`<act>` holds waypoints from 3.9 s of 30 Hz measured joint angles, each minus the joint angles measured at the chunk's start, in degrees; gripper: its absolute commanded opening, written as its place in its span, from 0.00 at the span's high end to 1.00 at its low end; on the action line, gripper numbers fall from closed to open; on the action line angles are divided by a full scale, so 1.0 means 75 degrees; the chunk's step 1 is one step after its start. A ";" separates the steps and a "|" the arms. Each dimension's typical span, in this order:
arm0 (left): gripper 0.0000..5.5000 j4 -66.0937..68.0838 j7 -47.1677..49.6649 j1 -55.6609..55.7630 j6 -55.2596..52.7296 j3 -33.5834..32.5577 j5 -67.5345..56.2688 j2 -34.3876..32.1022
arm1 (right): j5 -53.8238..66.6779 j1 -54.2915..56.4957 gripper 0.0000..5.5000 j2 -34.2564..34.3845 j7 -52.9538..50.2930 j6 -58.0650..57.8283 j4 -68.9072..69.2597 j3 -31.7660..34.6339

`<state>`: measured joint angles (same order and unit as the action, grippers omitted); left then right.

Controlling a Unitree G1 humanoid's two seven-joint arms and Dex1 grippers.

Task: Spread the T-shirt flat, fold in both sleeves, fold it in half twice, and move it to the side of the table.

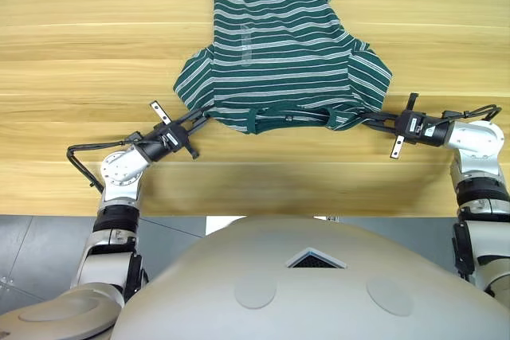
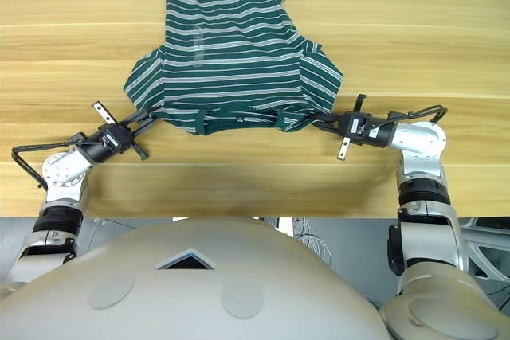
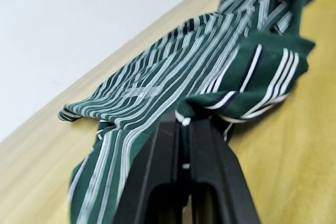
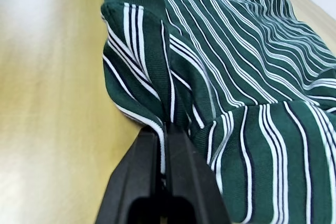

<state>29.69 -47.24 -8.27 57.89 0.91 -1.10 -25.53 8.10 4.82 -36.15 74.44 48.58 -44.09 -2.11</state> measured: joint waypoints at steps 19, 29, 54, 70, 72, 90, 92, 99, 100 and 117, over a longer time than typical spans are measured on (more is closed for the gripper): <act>0.39 0.0253 0.0395 -0.0316 0.0709 0.1333 -0.0042 -0.1437 | 0.2365 -0.0739 0.55 -0.0772 0.2084 -0.1251 0.1296 0.0396; 0.35 -0.1926 -0.0475 -0.1729 -0.1713 0.1036 -0.3439 -0.2041 | 0.2668 0.1027 0.55 -0.0413 0.0597 -0.3974 0.3157 0.0370; 0.35 -0.5400 0.2771 -0.2762 -0.8388 -0.1327 -0.4929 -0.0030 | -0.0575 0.2572 0.55 0.1811 0.0703 -0.3423 0.0327 -0.2564; 0.35 -0.6827 0.4070 -0.1252 -0.8117 0.2000 0.0022 0.1177 | 0.0424 0.3892 0.55 0.1879 -0.0580 -0.4660 0.0312 -0.0838; 0.35 -0.6422 0.4202 -0.1062 -0.7985 0.2524 0.0734 0.1292 | 0.0408 0.4461 0.55 0.1827 -0.0953 -0.4636 -0.0503 -0.0495; 0.35 -0.4414 0.3640 -0.0704 -0.7094 0.2591 0.0974 0.0861 | -0.2154 0.6171 0.55 0.2989 -0.6412 -0.4833 -0.4256 -0.0599; 0.35 -0.4499 0.3470 -0.0836 -0.7020 0.2503 0.0811 0.0663 | -0.2102 0.6171 0.55 0.3020 -0.6262 -0.4805 -0.4256 -0.0418; 0.35 -0.5192 0.3173 -0.1482 -0.7227 0.2285 0.0676 0.0258 | -0.2089 0.6167 0.55 0.2857 -0.5587 -0.4732 -0.4255 -0.0221; 0.35 -0.5243 0.3156 -0.1509 -0.7279 0.2303 0.0677 0.0258 | -0.2245 0.6147 0.55 0.2806 -0.5543 -0.4728 -0.4255 -0.0300; 0.35 -0.5433 0.3098 -0.1611 -0.7535 0.2346 0.0529 0.0271 | -0.2262 0.5718 0.55 0.2770 -0.3932 -0.4282 -0.4217 -0.0061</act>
<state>-11.06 -24.00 -20.35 1.38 18.51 2.87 -23.50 -8.86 47.70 -15.37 44.95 16.46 -75.72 -2.56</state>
